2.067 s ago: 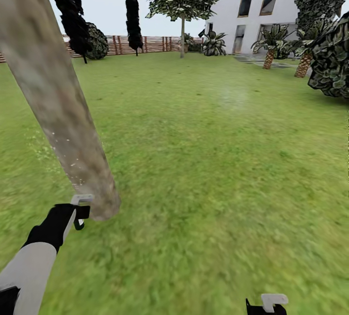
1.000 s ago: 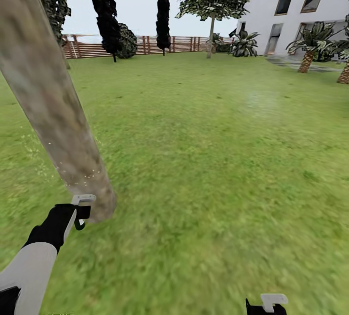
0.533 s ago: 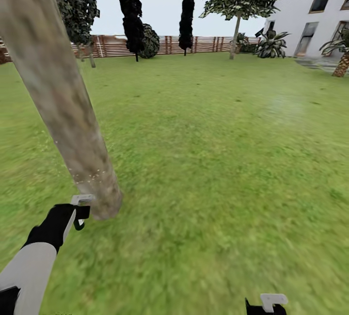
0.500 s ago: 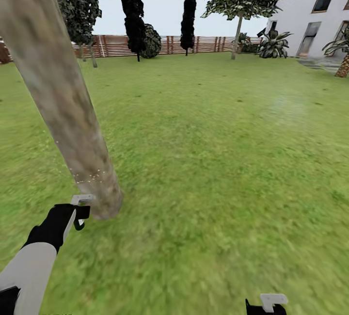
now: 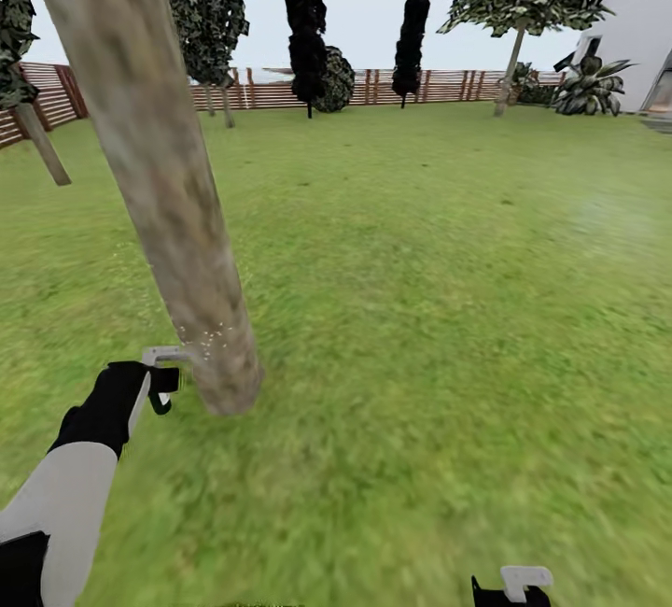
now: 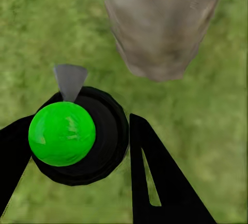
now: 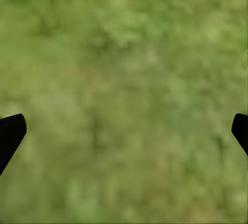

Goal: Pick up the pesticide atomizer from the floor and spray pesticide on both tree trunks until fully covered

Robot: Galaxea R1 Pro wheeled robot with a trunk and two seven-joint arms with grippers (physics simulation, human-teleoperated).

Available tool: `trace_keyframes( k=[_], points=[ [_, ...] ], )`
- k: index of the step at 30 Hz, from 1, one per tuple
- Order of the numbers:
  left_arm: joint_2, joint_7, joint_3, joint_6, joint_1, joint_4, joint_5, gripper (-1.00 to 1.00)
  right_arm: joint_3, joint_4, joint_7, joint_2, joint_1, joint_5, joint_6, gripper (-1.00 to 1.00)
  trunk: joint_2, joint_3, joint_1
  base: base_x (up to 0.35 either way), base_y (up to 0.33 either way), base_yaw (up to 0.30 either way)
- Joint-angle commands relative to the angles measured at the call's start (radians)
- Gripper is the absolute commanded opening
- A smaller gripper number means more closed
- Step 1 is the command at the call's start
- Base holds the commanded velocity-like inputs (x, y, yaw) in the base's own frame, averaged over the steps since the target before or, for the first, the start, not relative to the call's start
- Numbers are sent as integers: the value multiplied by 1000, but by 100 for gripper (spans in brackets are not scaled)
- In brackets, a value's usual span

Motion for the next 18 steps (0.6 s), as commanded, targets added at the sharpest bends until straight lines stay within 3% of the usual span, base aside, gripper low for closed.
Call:
trace_keyframes(
  k=[1,5,7,8,10,12,14,15,17,18],
  points=[
    [1,-10,3,5,-6,-2,-12,-100,-6,2,-5,-1,-1,11,-4,100,0,-1,0,0,0,275],
    [-7,-10,1,8,-31,-3,-13,-100,-6,1,-4,-1,-1,10,-4,100,0,-1,0,0,0,134],
    [-28,-10,-1,26,-54,-3,-13,-100,-7,0,-4,-3,-1,9,-4,100,0,-1,0,0,0,12],
    [-51,-10,-23,40,-65,-3,-14,-100,-7,0,-4,-3,-1,10,-4,100,0,-1,0,0,0,2],
    [-63,-11,-50,46,-80,-3,-13,-100,-7,0,-4,-3,-1,10,-4,100,0,-1,0,0,0,0],
    [-62,-12,-56,47,-85,-2,-12,-100,-7,0,-4,-3,-1,10,-4,100,0,-1,0,0,0,0],
    [-41,-14,-54,48,-91,-2,-11,-100,-7,0,-5,-3,-1,9,-4,100,0,-1,0,0,0,0],
    [-12,-15,-52,48,-95,-2,-10,-100,-7,0,-5,-3,-1,9,-4,100,0,-1,0,0,0,0],
    [-10,-16,-57,54,-97,-2,-12,-100,-7,0,-5,-3,-1,9,-4,100,0,-1,0,0,0,0],
    [-24,-16,-63,71,-100,-3,-12,-100,-7,0,-5,-2,-1,9,-4,100,0,-1,0,0,0,0]
  ],
)
